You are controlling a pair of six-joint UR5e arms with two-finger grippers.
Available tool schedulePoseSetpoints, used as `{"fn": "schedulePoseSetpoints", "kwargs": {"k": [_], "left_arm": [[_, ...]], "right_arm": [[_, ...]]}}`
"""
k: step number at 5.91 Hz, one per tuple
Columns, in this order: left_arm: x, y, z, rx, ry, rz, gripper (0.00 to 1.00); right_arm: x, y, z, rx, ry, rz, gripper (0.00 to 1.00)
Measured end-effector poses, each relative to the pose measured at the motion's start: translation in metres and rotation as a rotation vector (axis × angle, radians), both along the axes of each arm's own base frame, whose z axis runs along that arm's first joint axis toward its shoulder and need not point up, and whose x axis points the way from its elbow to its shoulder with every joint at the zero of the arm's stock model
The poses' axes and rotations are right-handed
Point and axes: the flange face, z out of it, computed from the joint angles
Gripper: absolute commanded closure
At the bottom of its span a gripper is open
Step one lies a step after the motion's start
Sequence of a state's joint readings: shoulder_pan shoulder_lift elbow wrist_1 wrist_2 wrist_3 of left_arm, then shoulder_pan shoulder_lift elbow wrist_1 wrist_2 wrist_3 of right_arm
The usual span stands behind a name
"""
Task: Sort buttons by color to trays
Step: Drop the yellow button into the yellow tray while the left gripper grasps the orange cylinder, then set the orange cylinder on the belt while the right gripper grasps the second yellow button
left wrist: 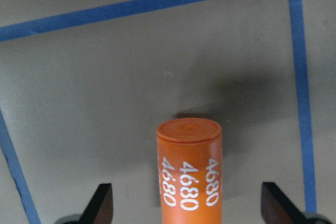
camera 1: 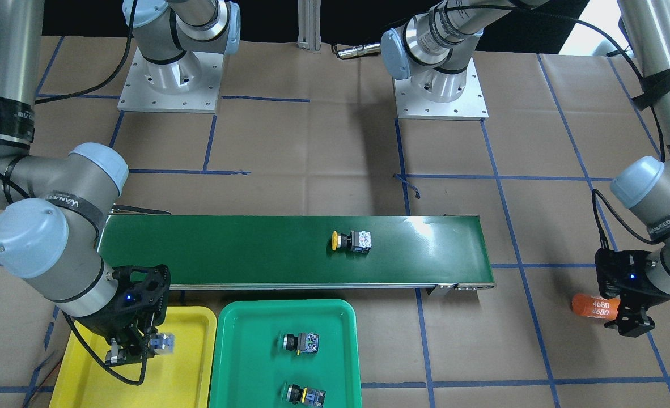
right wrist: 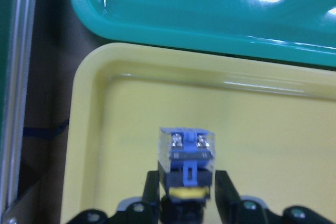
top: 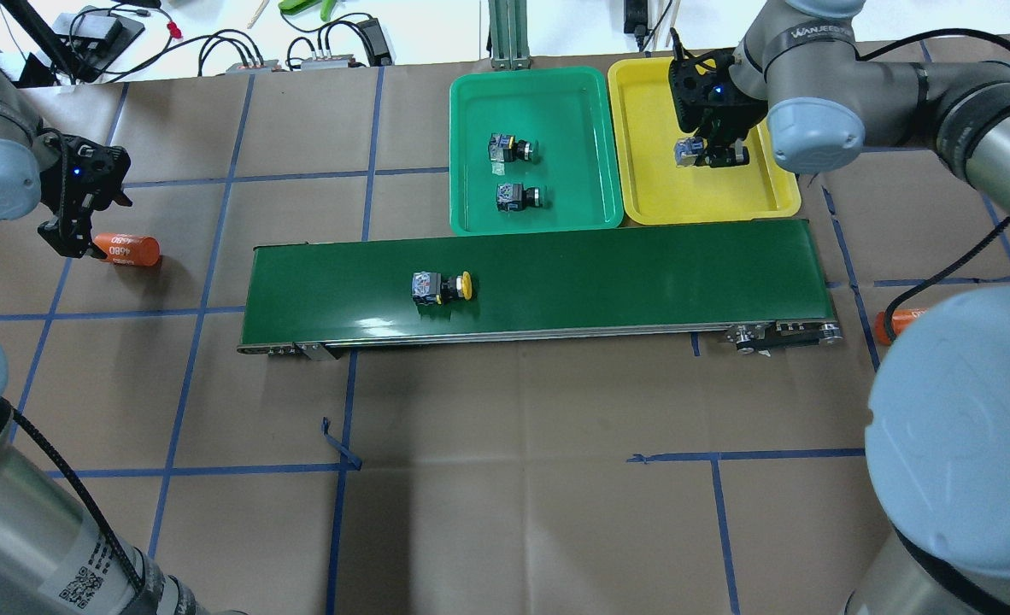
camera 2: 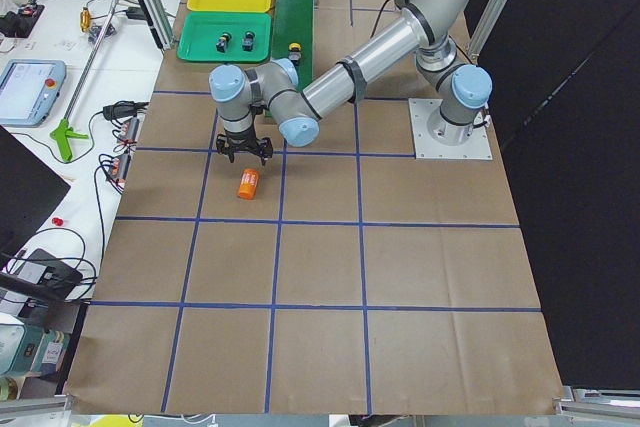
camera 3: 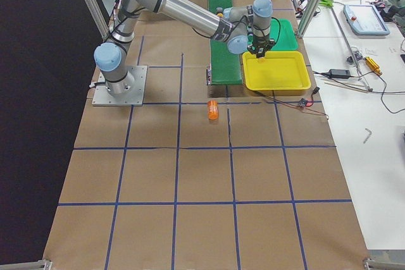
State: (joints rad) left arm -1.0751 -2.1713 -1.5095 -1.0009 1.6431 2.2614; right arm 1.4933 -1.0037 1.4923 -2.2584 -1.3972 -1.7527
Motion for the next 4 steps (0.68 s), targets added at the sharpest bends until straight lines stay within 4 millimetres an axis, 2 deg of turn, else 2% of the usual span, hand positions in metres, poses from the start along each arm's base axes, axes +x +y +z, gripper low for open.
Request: {"fn": "schedulePoseSetpoints", "kwargs": {"k": [1, 2, 3, 4], "left_arm": [[0.001, 0.003, -0.015, 0.014, 0.009, -0.007, 0.33], [0.004, 0.003, -0.025, 0.026, 0.017, -0.003, 0.76], [0.01, 0.002, -0.032, 0.03, 0.016, 0.002, 1.0], [0.014, 0.0, -0.032, 0.023, 0.011, 0.009, 1.0]], "right_arm": [[0.003, -0.004, 0.0, -0.007, -0.032, 0.0, 0.0], [0.006, -0.001, 0.014, -0.008, -0.04, -0.009, 0.0], [0.011, 0.012, 0.039, 0.02, -0.036, -0.03, 0.0], [0.028, 0.035, 0.069, 0.081, -0.037, -0.068, 0.0]]}}
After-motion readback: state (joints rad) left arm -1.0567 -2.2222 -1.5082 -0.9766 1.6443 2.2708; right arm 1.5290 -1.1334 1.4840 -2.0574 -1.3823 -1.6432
